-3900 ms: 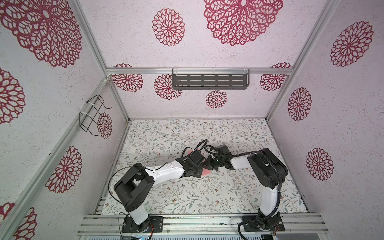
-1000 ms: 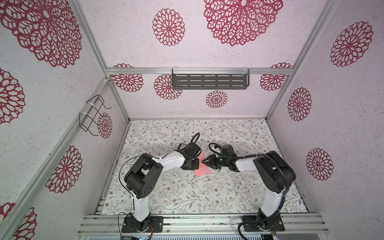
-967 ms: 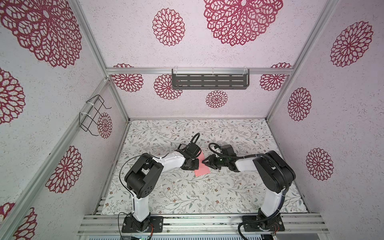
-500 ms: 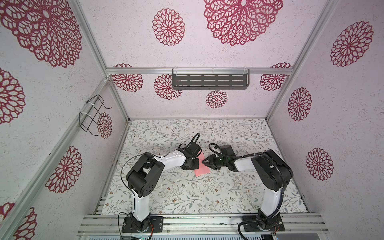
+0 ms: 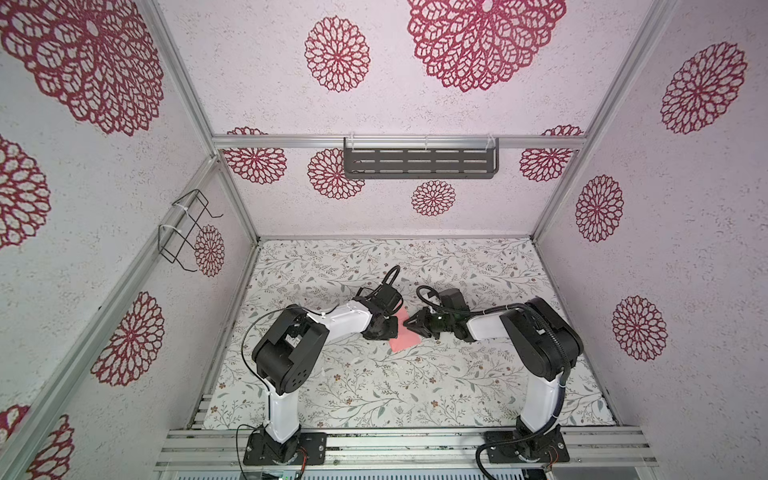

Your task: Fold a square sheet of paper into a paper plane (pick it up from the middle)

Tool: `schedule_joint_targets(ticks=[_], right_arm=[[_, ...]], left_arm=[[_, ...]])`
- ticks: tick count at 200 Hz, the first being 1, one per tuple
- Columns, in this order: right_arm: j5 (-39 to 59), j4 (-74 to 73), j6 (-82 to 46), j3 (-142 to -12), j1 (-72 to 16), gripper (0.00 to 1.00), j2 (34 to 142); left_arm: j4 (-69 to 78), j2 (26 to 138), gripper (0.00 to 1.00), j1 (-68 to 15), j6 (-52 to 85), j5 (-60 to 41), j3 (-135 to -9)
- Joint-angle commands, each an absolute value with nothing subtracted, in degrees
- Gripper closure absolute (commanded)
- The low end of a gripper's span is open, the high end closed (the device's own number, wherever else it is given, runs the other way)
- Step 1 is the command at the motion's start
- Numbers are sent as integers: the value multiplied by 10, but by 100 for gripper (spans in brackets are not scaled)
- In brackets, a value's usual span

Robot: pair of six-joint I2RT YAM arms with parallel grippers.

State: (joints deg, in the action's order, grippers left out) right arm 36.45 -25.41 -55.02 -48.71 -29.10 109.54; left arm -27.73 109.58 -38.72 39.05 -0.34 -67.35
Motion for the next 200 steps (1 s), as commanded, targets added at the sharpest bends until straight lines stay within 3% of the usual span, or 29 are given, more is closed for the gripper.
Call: schedule_joint_targets(ticks=[1,95,200], right_arm=[[377,-257,-531,-507,-294,74,1097],[340,-238,-532,-492,-287,71,1089],[402,-294,-584,-500,-292,71,1115]], left_arm=[[-306,1119,100,-382,393,8,-658],[-309,1120,100,-382,395,10,-657],[-313,1151,100,-381,396,5,-660]])
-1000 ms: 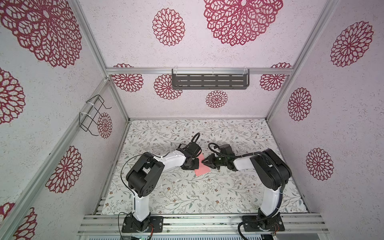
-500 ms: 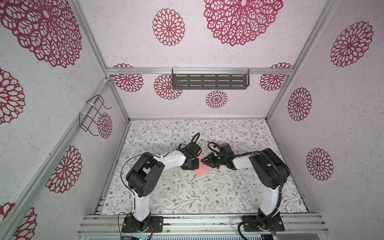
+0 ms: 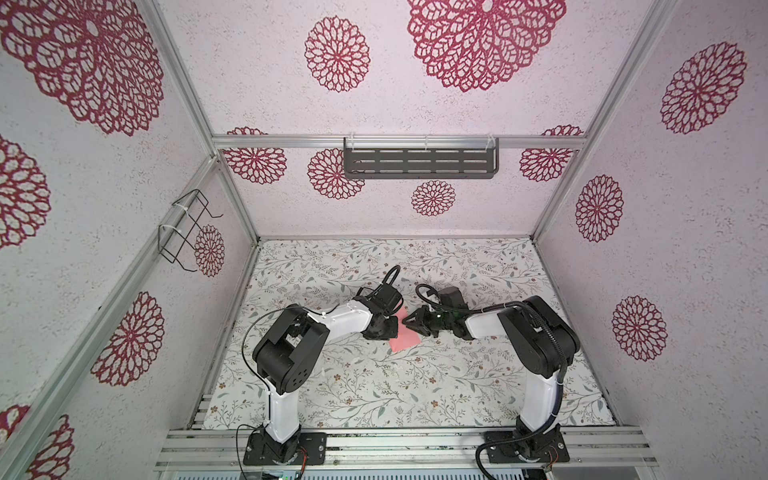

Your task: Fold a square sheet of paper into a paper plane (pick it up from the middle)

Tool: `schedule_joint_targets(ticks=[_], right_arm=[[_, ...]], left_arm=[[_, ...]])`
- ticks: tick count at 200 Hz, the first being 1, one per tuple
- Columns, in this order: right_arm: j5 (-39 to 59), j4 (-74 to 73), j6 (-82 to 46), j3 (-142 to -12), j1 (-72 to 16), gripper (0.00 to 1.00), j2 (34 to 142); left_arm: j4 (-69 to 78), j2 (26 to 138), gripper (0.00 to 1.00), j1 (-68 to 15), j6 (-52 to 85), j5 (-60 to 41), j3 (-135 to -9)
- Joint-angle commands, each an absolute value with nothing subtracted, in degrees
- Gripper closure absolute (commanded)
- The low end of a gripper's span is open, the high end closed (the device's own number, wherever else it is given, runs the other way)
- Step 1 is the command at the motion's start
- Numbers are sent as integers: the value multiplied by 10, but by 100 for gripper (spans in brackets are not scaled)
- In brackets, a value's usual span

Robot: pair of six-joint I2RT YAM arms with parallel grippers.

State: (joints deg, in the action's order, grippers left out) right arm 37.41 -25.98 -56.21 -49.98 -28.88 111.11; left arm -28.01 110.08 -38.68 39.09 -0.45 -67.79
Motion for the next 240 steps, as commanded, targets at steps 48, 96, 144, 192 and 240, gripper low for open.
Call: schedule_joint_targets(ticks=[48,96,144,192,240], right_arm=[[432,-358,-617,-494,-293,71,1123],[374,-281,-575,-482,-283,70,1094],[377,-276,-573,-485,-282,70,1099],[382,-269,-568,-492,-283,70,1104],[380,-259,-562,-495,-283,70,1108]], left_arm=[[-308,1153,100,-369,405,-21,-653],[-309,1157,100,-353,410,-62,-648],[-315,1085,98,-344,397,-86,-696],[-312,1035,93,-345,405,-81,-710],[-287,1047,92,-353,409,-103,-716]])
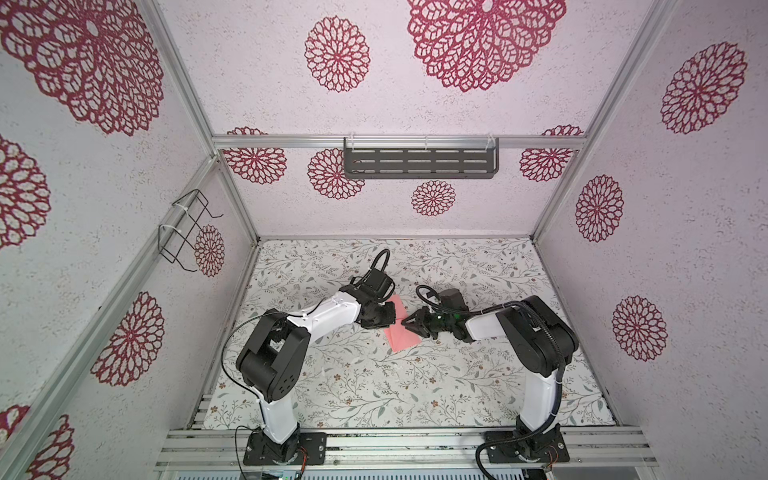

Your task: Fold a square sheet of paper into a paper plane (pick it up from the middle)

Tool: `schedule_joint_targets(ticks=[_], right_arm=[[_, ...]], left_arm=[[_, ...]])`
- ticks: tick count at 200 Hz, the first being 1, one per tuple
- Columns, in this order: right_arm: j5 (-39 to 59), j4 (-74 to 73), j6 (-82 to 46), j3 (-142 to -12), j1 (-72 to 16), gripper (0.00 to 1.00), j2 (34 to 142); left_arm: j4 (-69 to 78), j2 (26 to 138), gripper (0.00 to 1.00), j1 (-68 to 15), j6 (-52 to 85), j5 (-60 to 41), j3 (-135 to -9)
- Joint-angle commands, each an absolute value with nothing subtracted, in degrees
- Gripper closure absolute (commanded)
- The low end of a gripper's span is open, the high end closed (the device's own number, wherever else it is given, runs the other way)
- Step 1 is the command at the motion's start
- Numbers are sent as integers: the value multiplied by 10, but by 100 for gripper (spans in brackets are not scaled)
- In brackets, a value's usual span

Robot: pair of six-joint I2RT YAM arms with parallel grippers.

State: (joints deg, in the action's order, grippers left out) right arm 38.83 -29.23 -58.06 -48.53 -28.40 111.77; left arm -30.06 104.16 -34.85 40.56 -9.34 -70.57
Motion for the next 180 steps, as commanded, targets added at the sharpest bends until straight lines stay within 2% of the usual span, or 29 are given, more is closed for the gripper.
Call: schedule_joint_targets(ticks=[1,54,93,124,180], right_arm=[[380,-259,-562,-495,-283,70,1108],[372,-235,-552,-502,-285,71,1112],[369,-228,-550,-506,-286,72,1114],[370,-229,-551,-506,-286,71,1114],[374,-260,-561,-497,-286,69,1104]], left_arm=[[-287,1047,92,-354,409,-103,-717],[-287,1008,92,-373,404,-21,-716],[-237,983,92,-385,389,-57,-693],[-265,1032,94,-386,384,-76,-716],[-325,1103,100,-382,386,-29,-743]])
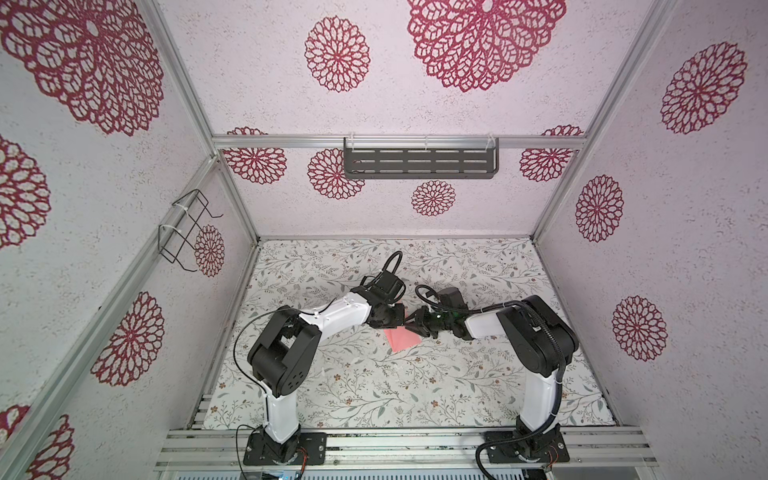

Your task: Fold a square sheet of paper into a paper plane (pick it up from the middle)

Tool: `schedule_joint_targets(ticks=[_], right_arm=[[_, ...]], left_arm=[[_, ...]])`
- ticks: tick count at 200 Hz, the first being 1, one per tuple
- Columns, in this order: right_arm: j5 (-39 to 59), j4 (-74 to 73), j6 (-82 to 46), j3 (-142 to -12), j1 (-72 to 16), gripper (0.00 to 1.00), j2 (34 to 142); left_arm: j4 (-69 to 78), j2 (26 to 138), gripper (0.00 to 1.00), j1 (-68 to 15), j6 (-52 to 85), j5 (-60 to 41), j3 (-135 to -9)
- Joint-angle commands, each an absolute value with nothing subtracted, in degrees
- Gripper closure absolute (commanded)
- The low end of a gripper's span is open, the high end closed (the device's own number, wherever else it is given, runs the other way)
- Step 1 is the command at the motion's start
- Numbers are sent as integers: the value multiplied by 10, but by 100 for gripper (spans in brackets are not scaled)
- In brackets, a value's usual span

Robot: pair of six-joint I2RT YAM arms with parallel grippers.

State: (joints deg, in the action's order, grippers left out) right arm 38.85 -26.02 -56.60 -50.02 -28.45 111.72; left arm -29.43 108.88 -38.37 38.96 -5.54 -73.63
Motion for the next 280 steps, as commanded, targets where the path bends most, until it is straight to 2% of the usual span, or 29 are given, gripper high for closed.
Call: schedule_joint_targets(ticks=[1,44,124,174,243,280], right_arm=[[374,-261,-562,-497,-286,69,1104],[376,-269,-561,-494,-286,68,1096],[330,-210,-548,-502,-285,66,1082],[338,-183,-560,-525,-289,66,1093],[382,-187,-578,-550,-303,65,1111],[389,-197,-581,-544,-304,65,1101]], left_arm=[[-325,1104,100,-382,386,-28,-743],[-330,1148,100,-377,394,-18,-738],[-323,1160,100,-368,419,-20,-706],[-299,1158,100,-350,432,-65,-677],[-201,1164,99,-298,463,-196,-604],[-185,1173,98,-285,469,-212,-589]])
